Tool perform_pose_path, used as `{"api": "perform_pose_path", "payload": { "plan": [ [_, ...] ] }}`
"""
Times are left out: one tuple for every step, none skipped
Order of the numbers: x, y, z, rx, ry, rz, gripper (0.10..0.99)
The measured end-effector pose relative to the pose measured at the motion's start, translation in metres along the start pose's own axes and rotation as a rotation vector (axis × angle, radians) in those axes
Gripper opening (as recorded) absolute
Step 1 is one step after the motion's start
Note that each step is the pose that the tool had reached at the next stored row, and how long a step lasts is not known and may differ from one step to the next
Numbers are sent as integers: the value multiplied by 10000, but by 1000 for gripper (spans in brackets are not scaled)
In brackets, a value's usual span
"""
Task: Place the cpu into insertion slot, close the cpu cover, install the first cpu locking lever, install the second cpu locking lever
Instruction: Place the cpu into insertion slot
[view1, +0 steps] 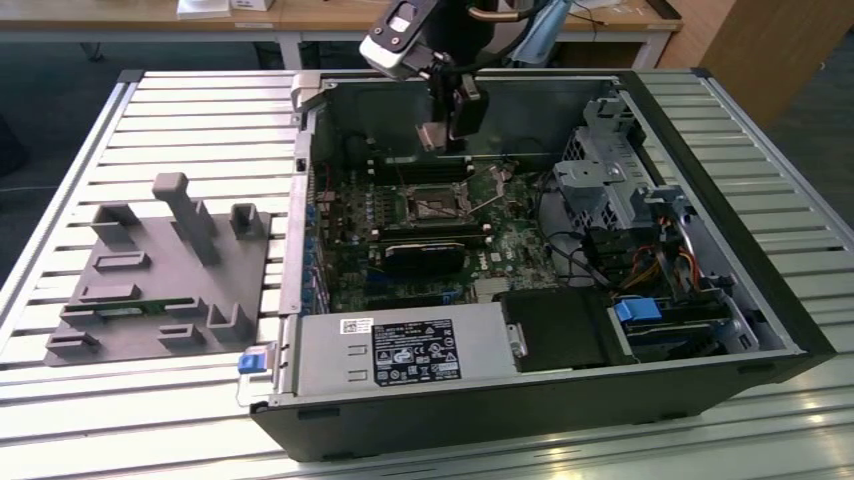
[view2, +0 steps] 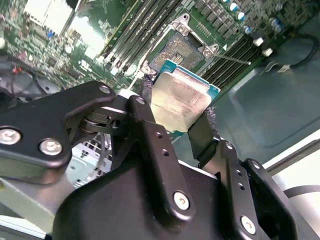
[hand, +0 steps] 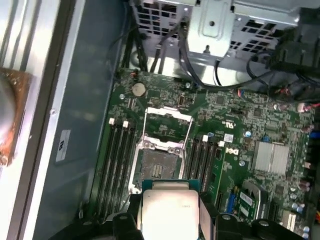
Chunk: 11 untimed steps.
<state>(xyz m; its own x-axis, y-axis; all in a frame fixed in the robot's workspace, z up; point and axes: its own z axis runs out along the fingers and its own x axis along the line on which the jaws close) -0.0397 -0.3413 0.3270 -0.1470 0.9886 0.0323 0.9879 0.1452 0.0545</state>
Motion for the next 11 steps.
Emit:
{"api": "perform_pose_path", "payload": {
  "plan": [
    [0,0,7,-6,-11,197,541],
    [-1,-1,15,-12,-20,371,541],
    [-1,-1,26,-17,-28,503,541],
    [1,-2,38,-21,-43,587,541],
    [6,-2,51,-26,-58,639,541],
    [13,-1,65,-29,-75,667,541],
    [21,-1,79,-29,-81,684,541],
    [24,-1,91,-36,-82,691,541],
    [27,-1,100,-47,-85,696,541],
    [28,-1,109,-66,-87,710,541],
    [29,-2,118,-85,-93,736,541]
  ]
}}
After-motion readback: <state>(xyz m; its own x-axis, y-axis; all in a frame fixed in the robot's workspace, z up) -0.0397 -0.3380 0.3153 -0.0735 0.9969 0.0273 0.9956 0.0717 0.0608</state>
